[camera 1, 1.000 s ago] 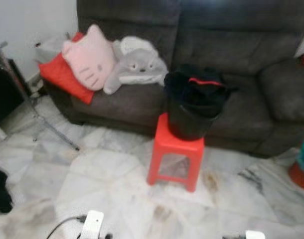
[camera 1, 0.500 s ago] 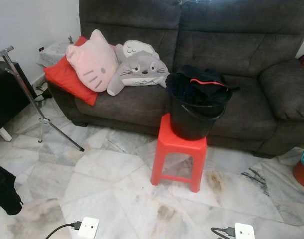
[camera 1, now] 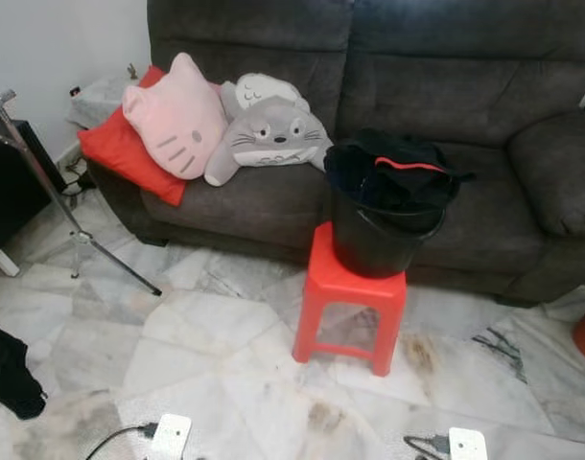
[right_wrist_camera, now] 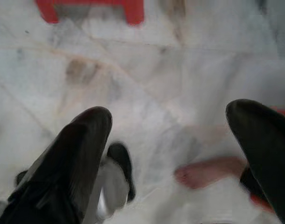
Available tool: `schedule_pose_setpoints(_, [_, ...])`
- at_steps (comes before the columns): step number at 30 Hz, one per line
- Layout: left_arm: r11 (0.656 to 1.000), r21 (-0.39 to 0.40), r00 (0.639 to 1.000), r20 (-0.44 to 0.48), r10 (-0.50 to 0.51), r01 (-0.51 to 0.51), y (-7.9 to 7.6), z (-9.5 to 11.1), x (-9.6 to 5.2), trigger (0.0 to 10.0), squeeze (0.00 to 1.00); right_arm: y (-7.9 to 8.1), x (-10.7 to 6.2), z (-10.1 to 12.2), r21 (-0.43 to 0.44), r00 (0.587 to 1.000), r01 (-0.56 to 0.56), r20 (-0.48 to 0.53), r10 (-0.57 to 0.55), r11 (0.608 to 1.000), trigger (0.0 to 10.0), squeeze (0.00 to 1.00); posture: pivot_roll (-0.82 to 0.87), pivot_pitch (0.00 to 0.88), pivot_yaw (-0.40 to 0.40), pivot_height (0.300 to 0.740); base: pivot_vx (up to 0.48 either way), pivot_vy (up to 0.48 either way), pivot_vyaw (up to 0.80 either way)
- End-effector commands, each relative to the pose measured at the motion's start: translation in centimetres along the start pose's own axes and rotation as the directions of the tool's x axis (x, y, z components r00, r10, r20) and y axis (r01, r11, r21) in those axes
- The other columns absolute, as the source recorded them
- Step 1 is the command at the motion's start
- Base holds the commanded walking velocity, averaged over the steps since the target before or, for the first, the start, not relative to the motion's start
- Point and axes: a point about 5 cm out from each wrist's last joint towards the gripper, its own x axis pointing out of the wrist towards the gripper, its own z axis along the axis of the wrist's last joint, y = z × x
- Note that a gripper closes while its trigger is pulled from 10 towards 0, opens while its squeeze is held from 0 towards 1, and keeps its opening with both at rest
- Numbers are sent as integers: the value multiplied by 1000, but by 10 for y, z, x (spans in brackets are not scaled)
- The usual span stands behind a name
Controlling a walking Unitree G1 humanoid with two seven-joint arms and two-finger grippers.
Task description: Hang hanger
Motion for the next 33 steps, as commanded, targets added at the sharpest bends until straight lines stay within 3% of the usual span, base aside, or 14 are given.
schedule_pose_setpoints(1, [1000,-6,999,-37,24,-24,9,-12,-4,10000,0,8,1,4,6,1000,-18,17,17,1000,10000,0,-116,0,36,740,259,0,0])
schedule_pose_setpoints(12, [1000,-2,999,-39,22,-22,11,-12,-4,10000,0,8,1,6,28,1000,-8,21,8,1000,10000,0,-126,0,41,740,261,0,0])
schedule_pose_setpoints(24, [1000,8,999,-39,19,-19,12,-11,-4,10000,0,9,2,6,32,1000,-6,18,6,999,10000,0,-130,0,50,740,267,0,-753])
schedule_pose_setpoints(33, [1000,10,999,-38,17,-17,12,-11,-4,10000,0,11,1,7,25,999,-16,31,15,1000,10000,0,-123,0,47,740,272,0,0])
